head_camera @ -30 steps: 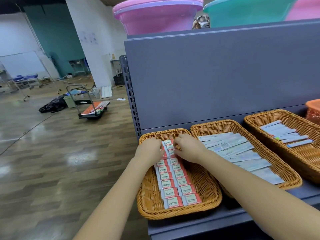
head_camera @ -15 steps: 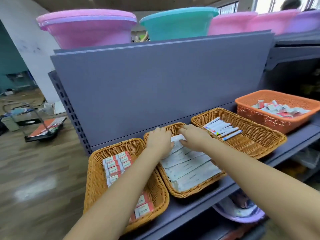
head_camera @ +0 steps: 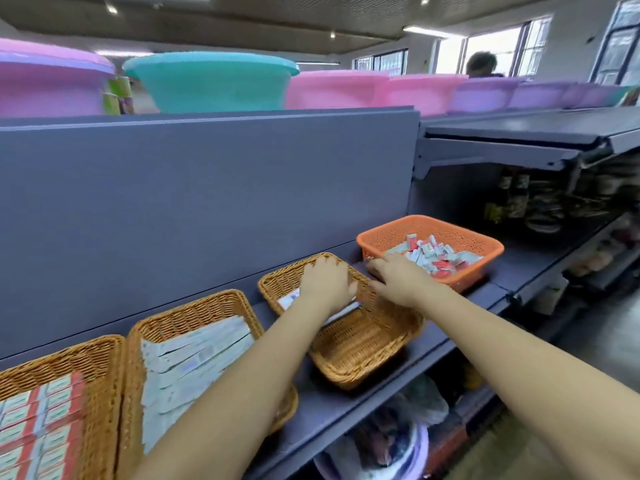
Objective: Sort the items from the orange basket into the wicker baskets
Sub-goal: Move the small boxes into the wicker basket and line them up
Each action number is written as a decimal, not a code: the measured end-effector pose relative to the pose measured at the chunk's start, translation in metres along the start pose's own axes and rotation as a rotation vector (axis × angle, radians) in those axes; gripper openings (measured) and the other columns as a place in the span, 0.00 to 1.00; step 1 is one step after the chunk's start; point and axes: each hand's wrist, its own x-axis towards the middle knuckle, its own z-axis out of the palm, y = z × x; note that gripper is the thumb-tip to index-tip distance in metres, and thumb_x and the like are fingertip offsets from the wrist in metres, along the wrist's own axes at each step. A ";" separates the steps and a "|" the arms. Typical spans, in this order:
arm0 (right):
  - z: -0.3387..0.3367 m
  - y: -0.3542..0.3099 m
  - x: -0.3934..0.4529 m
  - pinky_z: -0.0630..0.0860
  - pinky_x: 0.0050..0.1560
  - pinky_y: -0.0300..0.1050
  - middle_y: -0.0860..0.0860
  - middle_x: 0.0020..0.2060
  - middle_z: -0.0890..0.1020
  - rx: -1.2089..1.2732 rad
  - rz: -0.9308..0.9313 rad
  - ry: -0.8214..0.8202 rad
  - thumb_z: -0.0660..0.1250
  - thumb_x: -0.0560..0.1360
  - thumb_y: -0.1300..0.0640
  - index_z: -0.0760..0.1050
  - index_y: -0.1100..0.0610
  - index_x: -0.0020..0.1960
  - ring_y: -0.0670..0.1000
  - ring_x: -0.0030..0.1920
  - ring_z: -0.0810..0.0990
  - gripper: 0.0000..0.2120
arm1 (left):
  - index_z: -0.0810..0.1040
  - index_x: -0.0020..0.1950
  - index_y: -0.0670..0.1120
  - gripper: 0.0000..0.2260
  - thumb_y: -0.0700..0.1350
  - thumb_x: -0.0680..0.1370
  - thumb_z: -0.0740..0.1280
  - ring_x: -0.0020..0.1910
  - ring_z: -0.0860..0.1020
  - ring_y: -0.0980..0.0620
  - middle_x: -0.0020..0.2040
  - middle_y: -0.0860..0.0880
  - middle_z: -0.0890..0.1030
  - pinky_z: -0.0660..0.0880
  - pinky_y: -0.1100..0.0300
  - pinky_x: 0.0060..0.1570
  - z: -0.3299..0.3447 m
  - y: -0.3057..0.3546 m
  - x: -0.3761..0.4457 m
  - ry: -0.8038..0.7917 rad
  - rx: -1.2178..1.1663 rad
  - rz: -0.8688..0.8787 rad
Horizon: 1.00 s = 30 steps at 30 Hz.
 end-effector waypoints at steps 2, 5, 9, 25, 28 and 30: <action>0.000 0.026 0.001 0.69 0.62 0.51 0.57 0.60 0.74 0.020 0.043 -0.007 0.60 0.77 0.49 0.71 0.59 0.64 0.57 0.62 0.71 0.19 | 0.72 0.64 0.43 0.20 0.55 0.80 0.56 0.64 0.69 0.44 0.63 0.43 0.74 0.67 0.49 0.60 0.002 0.020 0.019 0.007 -0.003 0.023; 0.000 0.061 0.005 0.68 0.63 0.51 0.56 0.62 0.74 0.043 0.108 0.004 0.59 0.78 0.50 0.72 0.59 0.64 0.57 0.64 0.70 0.19 | 0.72 0.64 0.43 0.20 0.55 0.80 0.56 0.64 0.69 0.43 0.64 0.43 0.74 0.67 0.48 0.60 0.005 0.044 0.049 -0.001 -0.018 0.067; 0.001 0.104 0.012 0.64 0.67 0.50 0.57 0.66 0.71 0.017 0.207 -0.028 0.58 0.78 0.52 0.69 0.58 0.68 0.58 0.67 0.67 0.20 | 0.72 0.65 0.43 0.19 0.53 0.81 0.54 0.64 0.68 0.43 0.64 0.42 0.73 0.67 0.49 0.59 0.014 0.066 0.090 -0.013 -0.031 0.124; 0.005 0.203 0.061 0.72 0.50 0.46 0.53 0.57 0.78 -0.058 0.230 -0.293 0.61 0.76 0.55 0.75 0.55 0.60 0.55 0.55 0.76 0.13 | 0.75 0.64 0.43 0.16 0.49 0.81 0.57 0.57 0.75 0.44 0.60 0.43 0.78 0.70 0.54 0.50 0.052 0.134 0.193 -0.306 -0.140 0.205; 0.002 0.217 0.071 0.76 0.49 0.47 0.52 0.51 0.81 -0.063 0.171 -0.330 0.66 0.72 0.56 0.78 0.56 0.55 0.54 0.47 0.78 0.12 | 0.73 0.67 0.45 0.16 0.46 0.81 0.58 0.56 0.76 0.45 0.61 0.44 0.77 0.70 0.58 0.43 0.054 0.145 0.201 -0.397 -0.256 0.159; 0.000 0.222 0.076 0.77 0.49 0.47 0.52 0.50 0.82 -0.056 0.126 -0.367 0.68 0.71 0.56 0.78 0.56 0.56 0.53 0.43 0.77 0.14 | 0.72 0.67 0.46 0.16 0.42 0.80 0.58 0.56 0.76 0.45 0.61 0.44 0.77 0.70 0.60 0.39 0.055 0.151 0.204 -0.426 -0.322 0.126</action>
